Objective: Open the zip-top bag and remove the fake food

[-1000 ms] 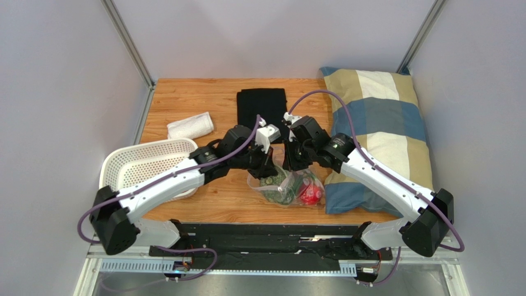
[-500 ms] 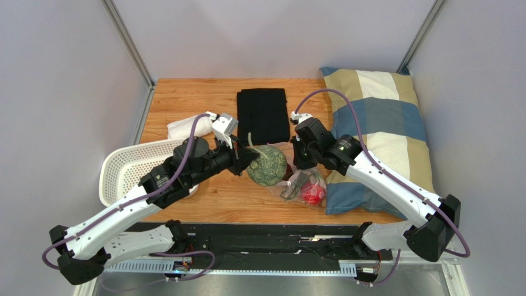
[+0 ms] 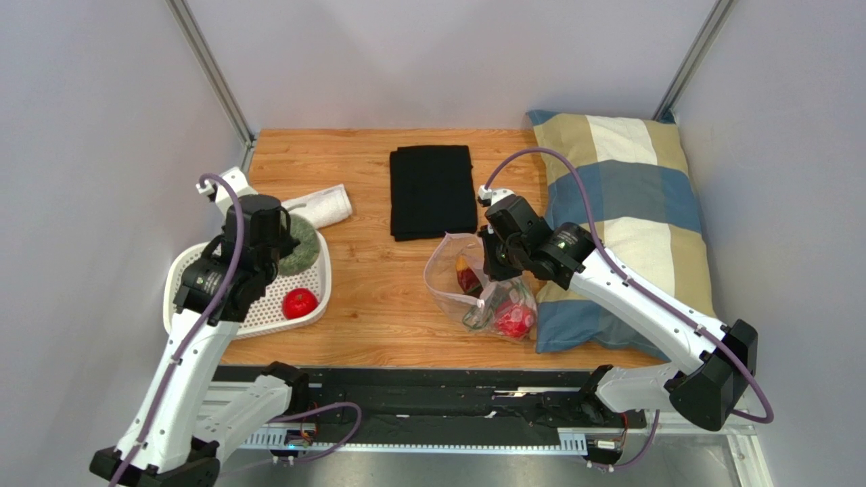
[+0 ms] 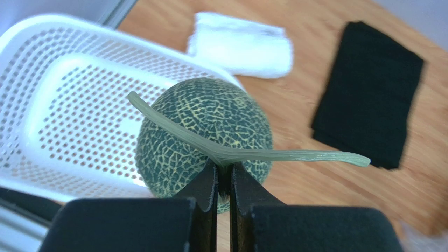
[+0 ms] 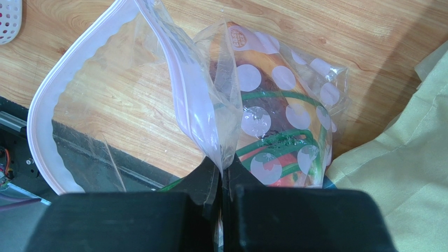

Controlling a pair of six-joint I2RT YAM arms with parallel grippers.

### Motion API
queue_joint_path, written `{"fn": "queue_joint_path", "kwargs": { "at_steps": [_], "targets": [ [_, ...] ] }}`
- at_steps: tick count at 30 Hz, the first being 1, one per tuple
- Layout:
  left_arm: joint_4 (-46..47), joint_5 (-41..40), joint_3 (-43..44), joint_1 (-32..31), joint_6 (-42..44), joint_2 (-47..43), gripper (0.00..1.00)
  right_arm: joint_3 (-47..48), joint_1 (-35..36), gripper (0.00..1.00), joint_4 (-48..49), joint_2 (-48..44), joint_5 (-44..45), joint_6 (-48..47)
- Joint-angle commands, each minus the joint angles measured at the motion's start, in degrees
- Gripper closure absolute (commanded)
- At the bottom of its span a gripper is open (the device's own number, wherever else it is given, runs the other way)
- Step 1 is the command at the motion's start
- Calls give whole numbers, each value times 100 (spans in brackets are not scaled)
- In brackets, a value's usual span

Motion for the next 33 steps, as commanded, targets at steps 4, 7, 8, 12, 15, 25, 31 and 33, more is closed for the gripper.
{"fn": "queue_joint_path", "kwargs": {
  "at_steps": [4, 7, 8, 12, 15, 25, 31, 33],
  "targets": [
    [443, 497, -1680, 1555, -323, -508, 100, 119, -17, 100, 45, -184, -276, -97],
    [814, 1093, -2111, 1942, -384, -360, 100, 137, -26, 100, 62, -202, -434, -88],
    [929, 1157, -2217, 2039, -358, -211, 93, 163, -17, 100, 62, -210, -461, -88],
    [703, 1088, -2105, 2260, -401, 264, 47, 155, -17, 100, 124, -272, -558, -79],
    [272, 964, -1789, 2260, -472, 440, 34, 137, -26, 100, 141, -272, -584, -79],
    [-757, 930, -698, 2260, -631, 45, 32, 251, -17, 100, 176, -149, -602, -114],
    [-898, 1469, 102, 2260, -420, -8, 34, 234, -17, 100, 185, -114, -786, -114],
    [-497, 2357, 85, 2260, -288, -25, 38, 234, -17, 100, 194, -131, -769, -106]
  ]
}}
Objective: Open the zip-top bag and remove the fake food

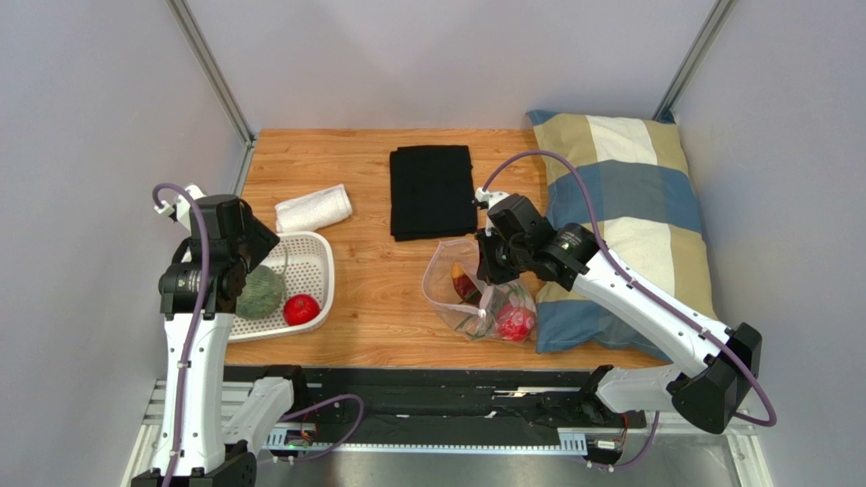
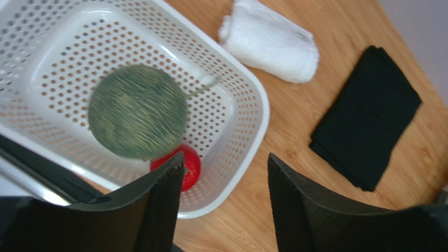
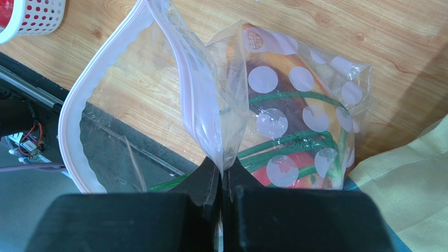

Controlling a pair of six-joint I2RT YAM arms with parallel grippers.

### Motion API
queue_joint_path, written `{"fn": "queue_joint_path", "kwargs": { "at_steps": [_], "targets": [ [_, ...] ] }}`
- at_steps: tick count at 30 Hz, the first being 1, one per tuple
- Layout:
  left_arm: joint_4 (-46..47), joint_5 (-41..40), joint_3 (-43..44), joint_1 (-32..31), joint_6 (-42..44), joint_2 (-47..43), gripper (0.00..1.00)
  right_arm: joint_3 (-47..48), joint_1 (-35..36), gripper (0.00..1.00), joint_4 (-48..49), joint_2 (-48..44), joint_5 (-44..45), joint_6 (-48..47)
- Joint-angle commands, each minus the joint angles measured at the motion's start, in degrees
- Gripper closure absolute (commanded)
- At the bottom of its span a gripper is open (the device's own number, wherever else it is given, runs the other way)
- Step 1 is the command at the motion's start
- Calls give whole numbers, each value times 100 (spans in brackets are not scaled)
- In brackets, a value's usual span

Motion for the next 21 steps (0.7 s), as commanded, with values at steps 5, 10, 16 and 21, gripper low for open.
{"fn": "queue_joint_path", "kwargs": {
  "at_steps": [5, 10, 16, 21],
  "targets": [
    [2632, 4218, -917, -1018, -164, -452, 55, 313, -17, 100, 190, -64, -71, -58],
    [3778, 3620, -858, -3577, -455, 158, 58, 348, -17, 100, 260, -99, -80, 48],
    [3613, 4034, -33, -4809, 28, 1906, 67, 436, -26, 100, 330, -90, -230, 188],
    [4077, 4286, -58, -5047, 458, 2393, 68, 454, -26, 100, 339, -204, -194, 197]
  ]
}}
